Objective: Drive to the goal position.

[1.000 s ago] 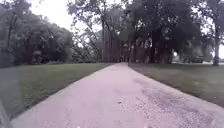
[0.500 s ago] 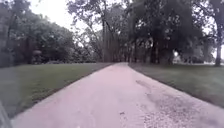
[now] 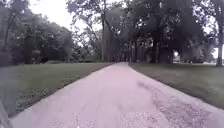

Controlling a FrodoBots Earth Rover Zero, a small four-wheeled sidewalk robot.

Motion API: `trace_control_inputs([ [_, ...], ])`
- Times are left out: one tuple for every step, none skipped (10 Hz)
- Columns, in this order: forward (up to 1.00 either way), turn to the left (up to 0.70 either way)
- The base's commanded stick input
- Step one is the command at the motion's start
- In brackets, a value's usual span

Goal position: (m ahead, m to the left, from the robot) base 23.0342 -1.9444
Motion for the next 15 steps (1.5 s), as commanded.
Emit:
trace_control_inputs([
  [0.70, -0.01],
  [0.70, -0.01],
  [0.70, -0.01],
  [0.70, -0.01],
  [0.70, -0.01],
  [0.70, -0.01],
  [0.70, -0.01],
  [0.70, -0.01],
  [0.70, -0.01],
  [0.70, -0.01],
  [0.70, -0.01],
  [0.70, 0.00],
  [0.70, 0.00],
  [0.70, 0.00],
  [0.70, 0.00],
])
